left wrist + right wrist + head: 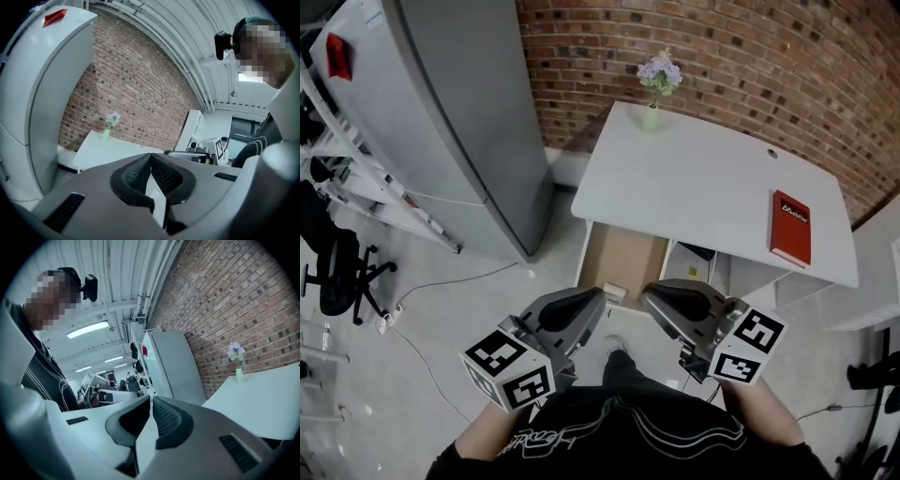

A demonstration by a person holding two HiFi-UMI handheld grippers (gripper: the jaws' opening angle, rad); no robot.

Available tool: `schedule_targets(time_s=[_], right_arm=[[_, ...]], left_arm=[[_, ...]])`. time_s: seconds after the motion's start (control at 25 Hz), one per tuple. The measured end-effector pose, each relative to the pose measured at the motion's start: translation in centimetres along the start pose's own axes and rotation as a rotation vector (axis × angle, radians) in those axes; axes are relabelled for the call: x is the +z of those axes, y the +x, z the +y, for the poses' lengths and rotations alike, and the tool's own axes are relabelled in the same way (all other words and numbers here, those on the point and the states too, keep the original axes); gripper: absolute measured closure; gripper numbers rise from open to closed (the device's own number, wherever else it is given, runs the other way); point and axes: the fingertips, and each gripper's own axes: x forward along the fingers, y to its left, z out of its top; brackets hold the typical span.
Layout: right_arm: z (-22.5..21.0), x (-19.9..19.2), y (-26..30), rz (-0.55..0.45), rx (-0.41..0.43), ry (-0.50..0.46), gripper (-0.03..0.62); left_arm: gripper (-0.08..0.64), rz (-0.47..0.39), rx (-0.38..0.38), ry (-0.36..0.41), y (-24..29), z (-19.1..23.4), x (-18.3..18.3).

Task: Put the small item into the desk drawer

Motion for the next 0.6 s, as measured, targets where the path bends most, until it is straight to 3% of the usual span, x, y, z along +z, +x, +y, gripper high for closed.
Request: schedule_targets(time_s=[0.6], right_arm=[[-2.4, 0.2, 1.2, 0.025, 0.025, 0.005, 0.540]], left_arm=[[0.540, 0.002, 0.007, -0.015, 2.2, 1.7, 1.0]])
